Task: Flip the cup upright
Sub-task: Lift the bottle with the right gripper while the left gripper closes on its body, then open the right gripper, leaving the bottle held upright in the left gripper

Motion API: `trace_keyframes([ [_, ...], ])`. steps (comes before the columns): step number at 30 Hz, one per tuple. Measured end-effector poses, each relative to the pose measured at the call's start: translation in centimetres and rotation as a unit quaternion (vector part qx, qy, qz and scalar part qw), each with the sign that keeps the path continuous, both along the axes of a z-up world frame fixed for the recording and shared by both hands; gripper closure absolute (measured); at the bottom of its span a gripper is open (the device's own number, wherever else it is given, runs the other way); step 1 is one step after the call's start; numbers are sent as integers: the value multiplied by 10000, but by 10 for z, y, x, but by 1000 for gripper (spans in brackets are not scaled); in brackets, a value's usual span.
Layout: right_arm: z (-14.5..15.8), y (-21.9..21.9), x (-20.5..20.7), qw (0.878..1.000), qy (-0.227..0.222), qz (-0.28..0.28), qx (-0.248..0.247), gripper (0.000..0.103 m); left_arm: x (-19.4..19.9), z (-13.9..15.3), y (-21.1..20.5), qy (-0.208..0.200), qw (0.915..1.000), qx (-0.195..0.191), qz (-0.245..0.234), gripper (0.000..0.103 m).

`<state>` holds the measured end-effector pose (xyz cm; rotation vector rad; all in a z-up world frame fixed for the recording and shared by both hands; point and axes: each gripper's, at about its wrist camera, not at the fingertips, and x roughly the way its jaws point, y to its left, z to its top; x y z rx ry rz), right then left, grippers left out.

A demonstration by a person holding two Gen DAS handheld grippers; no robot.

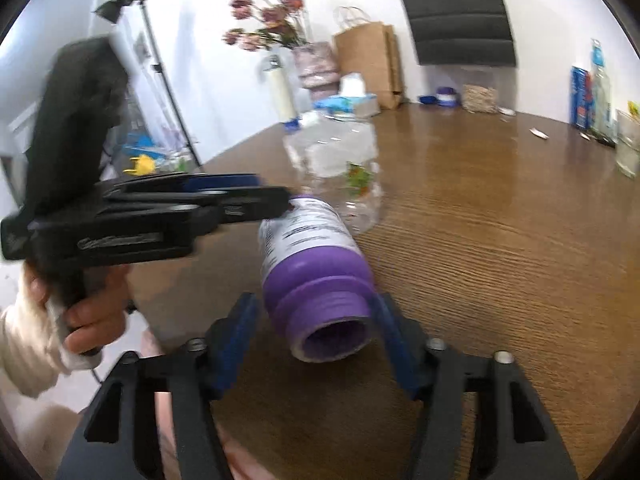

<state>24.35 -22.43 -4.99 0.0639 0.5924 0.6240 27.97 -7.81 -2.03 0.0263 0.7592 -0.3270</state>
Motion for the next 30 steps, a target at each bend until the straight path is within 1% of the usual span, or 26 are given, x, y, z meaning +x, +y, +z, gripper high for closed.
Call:
trace_keyframes([
  [2,-1,6,-3,9998,-73,128,-159,43,5,-4,-10,125,9998,123,-97,56],
  [4,-3,7,-5,9994,-122,161,-272,43,5,-5,-15,74,9997,224,-61,61],
  [5,-3,6,-5,9995,-139,111,-280,43,3,-5,-16,66,9997,253,-9,62],
  [7,-3,-2,-5,9996,-133,-55,-228,43,1,-5,-13,64,9995,288,96,69],
  [10,-3,-17,-1,9990,-76,-444,-62,43,0,-7,-7,44,9992,310,242,69],
  [12,-3,-20,3,9986,-57,-522,41,43,-2,-7,-6,-15,9991,336,261,68],
  [14,-2,-20,6,9981,-35,-603,99,43,-5,-2,-4,-50,9994,301,174,57],
  [15,-1,-20,7,9978,-29,-658,105,43,-7,1,-4,-44,9996,269,111,39],
  [16,0,-21,6,9974,-42,-718,88,43,-9,5,-3,-10,9998,202,13,30],
  [17,1,-24,3,9967,-78,-802,84,43,-13,10,-3,26,9997,92,-210,30],
  [18,3,-29,0,9959,-108,-888,130,43,-17,14,-5,47,9987,84,-496,28],
  [19,4,-33,-2,9956,-110,-909,179,43,-20,16,-12,74,9968,224,-761,25],
  [21,6,-46,-6,9941,-116,-1026,324,43,-20,9,-33,317,9878,799,-1296,24],
  [22,6,-50,-7,9937,-109,-1066,335,43,-16,1,-43,531,9824,1063,-1442,25],
  [23,6,-55,-9,9928,-93,-1153,319,43,-11,-8,-51,745,9775,1315,-1473,26],
  [24,6,-58,-10,9920,-83,-1224,315,43,-6,-16,-57,887,9736,1515,-1460,39],
  [25,6,-61,-12,9915,-80,-1260,328,43,0,-23,-61,1077,9696,1627,-1476,42],
  [26,6,-64,-14,9910,-70,-1284,369,43,3,-26,-64,1133,9686,1639,-1488,43],
  [29,3,-70,-20,9907,-27,-1295,407,43,2,-29,-72,1021,9671,1744,-1546,43],
  [30,3,-71,-19,9908,-12,-1292,400,43,1,-29,-74,969,9679,1722,-1556,43],
])
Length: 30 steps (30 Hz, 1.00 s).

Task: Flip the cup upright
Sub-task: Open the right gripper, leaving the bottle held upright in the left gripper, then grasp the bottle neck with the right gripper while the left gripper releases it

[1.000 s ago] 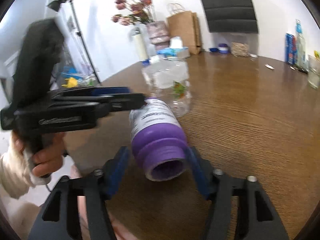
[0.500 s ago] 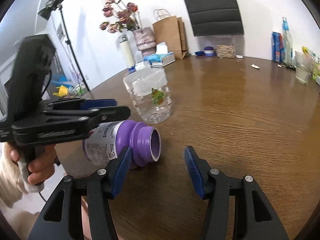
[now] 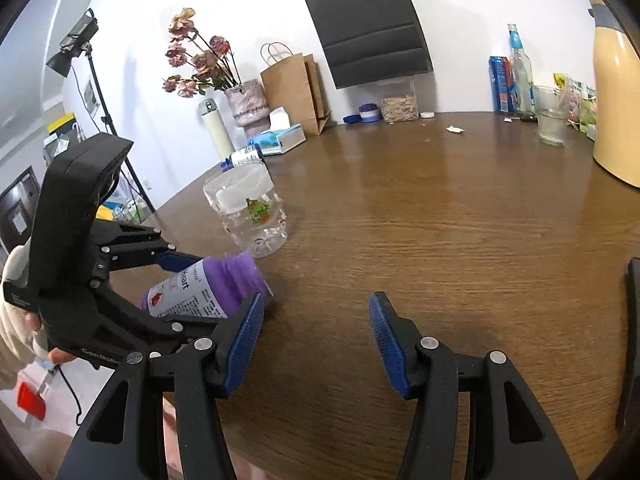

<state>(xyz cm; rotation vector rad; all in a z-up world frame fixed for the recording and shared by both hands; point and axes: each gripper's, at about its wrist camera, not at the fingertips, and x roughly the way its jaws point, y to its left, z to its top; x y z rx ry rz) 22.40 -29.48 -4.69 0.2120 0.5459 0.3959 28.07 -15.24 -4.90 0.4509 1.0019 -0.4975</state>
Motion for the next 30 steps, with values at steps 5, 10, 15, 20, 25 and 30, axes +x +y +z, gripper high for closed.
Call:
trace_keyframes([
  [5,25,-17,1,9973,-256,228,654,30,-11,46,4,-1089,9917,-672,-81,43],
  [10,77,-38,20,9769,-592,1065,1757,11,-18,95,6,-2449,9586,-1431,-255,43],
  [15,119,-28,61,9647,-396,1555,2086,11,-7,118,-6,-3156,9315,-1722,-562,43],
  [20,135,-23,103,9653,-253,1389,2198,35,22,128,-9,-3328,9244,-1728,-704,43],
  [25,140,-22,118,9798,-463,983,1680,35,69,132,4,-2812,9293,-2170,-1008,30],
  [30,135,-7,135,9920,-546,638,945,35,121,112,18,-2270,9258,-2801,-1135,24],
])
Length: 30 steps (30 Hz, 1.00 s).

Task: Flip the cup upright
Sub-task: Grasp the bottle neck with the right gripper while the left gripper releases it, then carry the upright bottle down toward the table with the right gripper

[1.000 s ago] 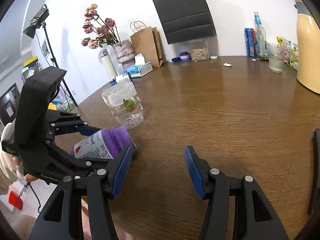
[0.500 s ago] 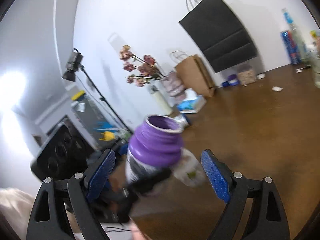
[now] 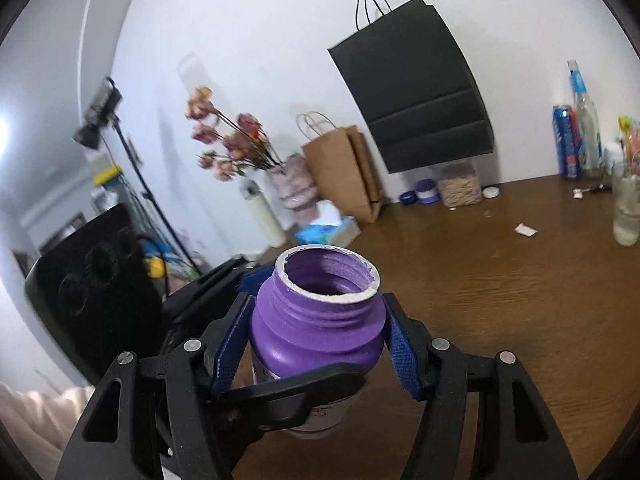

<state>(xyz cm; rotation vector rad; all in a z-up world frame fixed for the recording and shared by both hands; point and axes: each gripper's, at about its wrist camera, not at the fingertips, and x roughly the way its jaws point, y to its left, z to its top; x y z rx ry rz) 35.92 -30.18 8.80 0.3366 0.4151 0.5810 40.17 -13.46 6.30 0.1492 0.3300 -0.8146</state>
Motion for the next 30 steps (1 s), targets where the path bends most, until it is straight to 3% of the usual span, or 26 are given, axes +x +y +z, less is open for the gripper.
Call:
trace_keyframes([
  [2,-5,4,7,9999,54,-12,-153,35,9,-10,-3,213,9998,15,9,24],
  [6,-11,7,15,9997,107,70,-223,35,5,-10,-7,113,9998,137,43,24],
  [8,-12,8,12,9995,37,-4,-326,35,-7,-15,-9,313,9989,335,110,24],
  [11,-13,12,5,9984,-59,-68,-553,35,-30,-30,8,300,9994,79,163,18],
  [15,-22,24,-2,9949,-30,-136,-995,35,-38,-74,19,217,9968,583,505,15],
  [17,-30,30,-1,9931,27,-166,-1162,35,-26,-82,24,471,9940,666,726,15],
  [19,-38,35,2,9909,78,-272,-1312,35,-20,-84,26,701,9911,751,842,15],
  [22,-47,41,2,9895,141,-314,-1404,35,-29,-86,32,685,9901,798,930,15],
  [30,-62,79,-16,9797,331,9,-1976,35,-89,-85,76,596,9845,702,1491,14],
])
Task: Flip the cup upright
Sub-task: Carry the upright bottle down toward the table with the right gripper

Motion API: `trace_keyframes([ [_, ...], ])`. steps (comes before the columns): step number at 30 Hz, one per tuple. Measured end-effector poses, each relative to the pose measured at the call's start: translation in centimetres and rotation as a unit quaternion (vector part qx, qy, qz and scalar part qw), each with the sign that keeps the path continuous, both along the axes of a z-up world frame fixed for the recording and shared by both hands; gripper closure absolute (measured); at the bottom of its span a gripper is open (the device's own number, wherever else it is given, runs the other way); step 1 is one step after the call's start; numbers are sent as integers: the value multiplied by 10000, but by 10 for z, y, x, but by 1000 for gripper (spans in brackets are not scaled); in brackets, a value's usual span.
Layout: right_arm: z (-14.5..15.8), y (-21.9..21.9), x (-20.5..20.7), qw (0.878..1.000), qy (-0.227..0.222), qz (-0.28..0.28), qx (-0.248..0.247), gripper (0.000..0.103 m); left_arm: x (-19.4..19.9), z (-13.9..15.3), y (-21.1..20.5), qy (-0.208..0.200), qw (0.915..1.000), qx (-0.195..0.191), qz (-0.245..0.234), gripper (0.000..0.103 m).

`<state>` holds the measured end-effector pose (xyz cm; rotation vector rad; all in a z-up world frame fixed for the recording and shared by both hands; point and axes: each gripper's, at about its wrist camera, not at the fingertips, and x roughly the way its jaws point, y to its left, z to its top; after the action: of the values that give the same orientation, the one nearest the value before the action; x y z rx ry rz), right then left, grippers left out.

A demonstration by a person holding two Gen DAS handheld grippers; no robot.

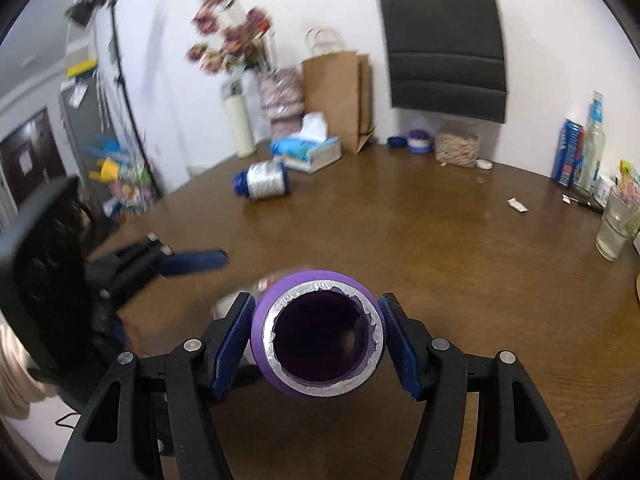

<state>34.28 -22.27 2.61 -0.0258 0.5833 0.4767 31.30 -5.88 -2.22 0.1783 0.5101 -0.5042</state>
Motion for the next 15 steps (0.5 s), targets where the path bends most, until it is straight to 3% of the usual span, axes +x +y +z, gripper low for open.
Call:
trace_keyframes([
  [5,-14,30,-14,9983,232,220,-492,35,-33,-3,26,219,9992,-210,250,7],
  [11,-25,60,-12,9954,426,149,-842,35,-50,-15,39,501,9964,-291,623,6],
  [15,-29,72,0,9953,646,289,-658,35,-56,-17,43,469,9949,-405,796,6],
])
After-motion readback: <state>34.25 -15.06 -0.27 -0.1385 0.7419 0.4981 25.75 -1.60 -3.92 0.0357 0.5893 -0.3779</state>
